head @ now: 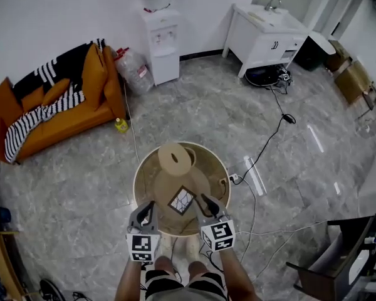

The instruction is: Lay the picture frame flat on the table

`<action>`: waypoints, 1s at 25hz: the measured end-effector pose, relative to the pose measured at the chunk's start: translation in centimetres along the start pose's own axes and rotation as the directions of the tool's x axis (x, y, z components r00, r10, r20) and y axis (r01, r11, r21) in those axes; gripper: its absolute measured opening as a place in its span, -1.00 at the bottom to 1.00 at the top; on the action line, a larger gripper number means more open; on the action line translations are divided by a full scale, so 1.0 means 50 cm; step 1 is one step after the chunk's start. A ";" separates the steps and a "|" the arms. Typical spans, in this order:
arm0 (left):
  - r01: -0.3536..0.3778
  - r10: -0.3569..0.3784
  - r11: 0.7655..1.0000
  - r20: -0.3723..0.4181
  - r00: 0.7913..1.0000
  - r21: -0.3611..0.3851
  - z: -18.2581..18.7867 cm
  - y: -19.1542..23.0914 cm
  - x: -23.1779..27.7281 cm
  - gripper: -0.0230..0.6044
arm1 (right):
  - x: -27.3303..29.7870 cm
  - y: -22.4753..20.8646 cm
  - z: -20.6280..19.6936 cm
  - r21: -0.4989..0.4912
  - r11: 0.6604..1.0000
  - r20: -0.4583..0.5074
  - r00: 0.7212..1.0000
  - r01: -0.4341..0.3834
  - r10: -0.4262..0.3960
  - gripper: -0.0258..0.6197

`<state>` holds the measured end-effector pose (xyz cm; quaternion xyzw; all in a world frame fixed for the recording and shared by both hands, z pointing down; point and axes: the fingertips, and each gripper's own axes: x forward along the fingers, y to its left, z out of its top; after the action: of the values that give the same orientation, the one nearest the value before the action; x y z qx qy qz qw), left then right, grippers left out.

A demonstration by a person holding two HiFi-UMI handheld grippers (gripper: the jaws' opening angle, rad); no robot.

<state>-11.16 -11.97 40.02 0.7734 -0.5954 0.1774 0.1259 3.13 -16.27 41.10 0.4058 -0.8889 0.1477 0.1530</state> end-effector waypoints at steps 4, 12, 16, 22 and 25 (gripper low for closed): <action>-0.020 0.020 1.000 0.038 0.999 0.004 0.060 -0.011 -0.069 -0.87 | -0.073 0.029 0.061 -0.002 1.000 0.044 0.999 0.002 -0.002 -0.63; -0.058 0.056 0.998 0.104 0.993 0.020 0.146 -0.066 -0.194 -0.87 | -0.232 0.046 0.139 -0.068 0.997 0.129 0.991 0.034 -0.025 -0.84; -0.073 0.069 0.997 0.124 0.990 0.030 0.156 -0.091 -0.238 -0.87 | -0.297 0.050 0.149 -0.090 0.995 0.154 0.988 0.041 -0.027 -0.92; -0.101 0.092 0.993 0.155 0.984 0.052 0.173 -0.115 -0.291 -0.87 | -0.366 0.053 0.151 -0.125 0.991 0.181 0.983 0.044 -0.021 -0.92; -0.103 0.091 0.992 0.163 0.982 0.066 0.174 -0.129 -0.319 -0.87 | -0.399 0.056 0.153 -0.141 0.988 0.198 0.980 0.059 -0.030 -0.92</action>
<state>-7.49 0.12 25.46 0.7592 -0.6337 0.1428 0.0403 12.29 -3.98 25.93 0.4260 -0.8986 0.0383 0.0975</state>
